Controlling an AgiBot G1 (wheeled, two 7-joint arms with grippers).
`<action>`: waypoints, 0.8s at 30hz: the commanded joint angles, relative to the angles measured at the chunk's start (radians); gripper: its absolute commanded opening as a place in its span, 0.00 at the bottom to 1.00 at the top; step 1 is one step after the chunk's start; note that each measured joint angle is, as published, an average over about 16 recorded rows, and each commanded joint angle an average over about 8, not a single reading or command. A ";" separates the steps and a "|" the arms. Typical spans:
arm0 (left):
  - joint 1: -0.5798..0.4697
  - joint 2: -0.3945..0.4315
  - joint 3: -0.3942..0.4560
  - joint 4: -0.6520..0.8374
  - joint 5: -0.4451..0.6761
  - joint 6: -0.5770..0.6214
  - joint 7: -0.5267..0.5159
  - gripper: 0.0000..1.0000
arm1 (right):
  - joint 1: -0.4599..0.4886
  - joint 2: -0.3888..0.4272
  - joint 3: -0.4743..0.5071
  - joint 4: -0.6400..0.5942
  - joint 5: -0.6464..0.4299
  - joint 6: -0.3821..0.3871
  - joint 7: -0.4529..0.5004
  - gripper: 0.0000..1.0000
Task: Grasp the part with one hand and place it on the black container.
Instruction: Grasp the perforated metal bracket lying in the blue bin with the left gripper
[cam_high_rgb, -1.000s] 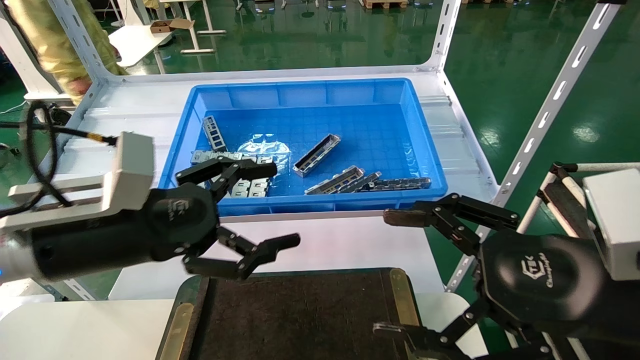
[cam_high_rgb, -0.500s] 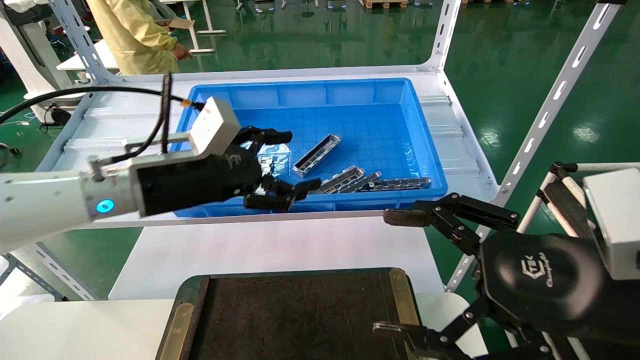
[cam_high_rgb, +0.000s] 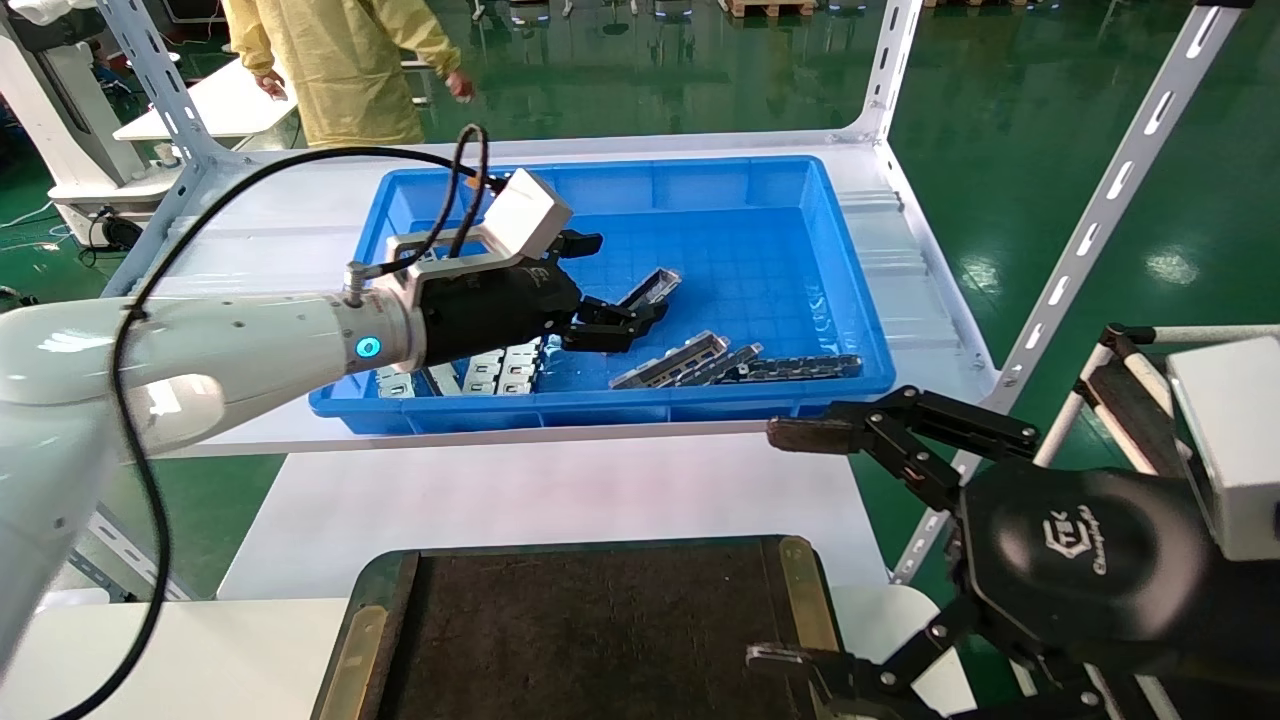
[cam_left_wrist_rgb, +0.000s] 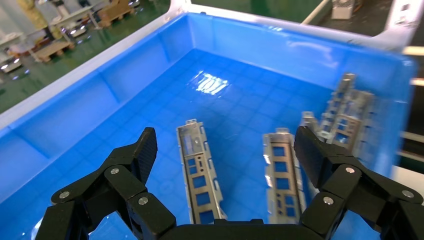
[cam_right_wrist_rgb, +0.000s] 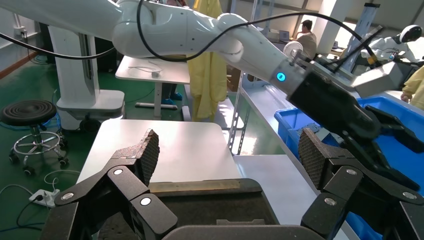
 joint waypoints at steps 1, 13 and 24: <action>-0.022 0.036 0.003 0.065 0.010 -0.027 0.025 1.00 | 0.000 0.000 0.000 0.000 0.000 0.000 0.000 1.00; -0.046 0.105 0.047 0.204 -0.023 -0.133 0.059 1.00 | 0.000 0.000 -0.001 0.000 0.001 0.000 0.000 1.00; -0.017 0.107 0.168 0.157 -0.062 -0.228 -0.041 0.40 | 0.000 0.001 -0.002 0.000 0.001 0.001 -0.001 0.30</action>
